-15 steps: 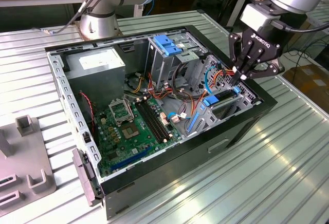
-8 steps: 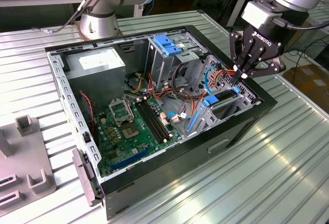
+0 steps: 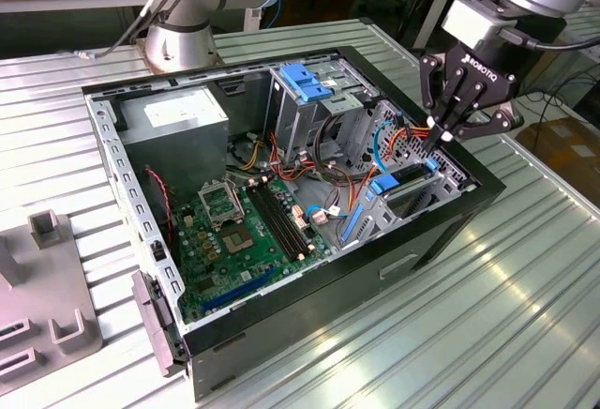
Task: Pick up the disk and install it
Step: 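Insert the first disk wire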
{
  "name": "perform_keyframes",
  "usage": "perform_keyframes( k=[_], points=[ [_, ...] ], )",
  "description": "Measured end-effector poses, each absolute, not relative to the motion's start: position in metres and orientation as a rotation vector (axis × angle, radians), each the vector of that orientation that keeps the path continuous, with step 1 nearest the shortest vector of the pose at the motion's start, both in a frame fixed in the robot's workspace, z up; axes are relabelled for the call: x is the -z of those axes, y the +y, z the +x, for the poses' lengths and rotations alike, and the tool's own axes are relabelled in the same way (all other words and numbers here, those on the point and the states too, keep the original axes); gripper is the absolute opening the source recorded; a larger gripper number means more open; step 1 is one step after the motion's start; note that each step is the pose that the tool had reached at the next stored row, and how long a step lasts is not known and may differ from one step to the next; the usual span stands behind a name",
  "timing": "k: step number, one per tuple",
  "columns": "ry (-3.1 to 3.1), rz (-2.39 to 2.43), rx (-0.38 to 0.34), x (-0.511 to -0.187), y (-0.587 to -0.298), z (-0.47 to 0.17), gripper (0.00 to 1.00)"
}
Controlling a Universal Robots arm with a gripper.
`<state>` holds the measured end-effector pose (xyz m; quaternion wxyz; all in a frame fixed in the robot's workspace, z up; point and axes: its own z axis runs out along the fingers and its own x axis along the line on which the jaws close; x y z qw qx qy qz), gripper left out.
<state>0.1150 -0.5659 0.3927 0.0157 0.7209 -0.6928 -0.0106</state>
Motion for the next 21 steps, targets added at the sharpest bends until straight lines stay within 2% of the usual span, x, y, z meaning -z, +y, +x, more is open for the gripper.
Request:
perform_keyframes(
  k=[10, 16, 21],
  points=[
    [-2.050, 2.337, 0.030, -0.394, -0.566, 0.118, 0.10],
    [-2.035, 2.353, 0.025, -0.388, -0.560, 0.154, 0.10],
    [-1.984, 2.396, 0.024, -0.388, -0.557, 0.160, 0.10]
  ],
)
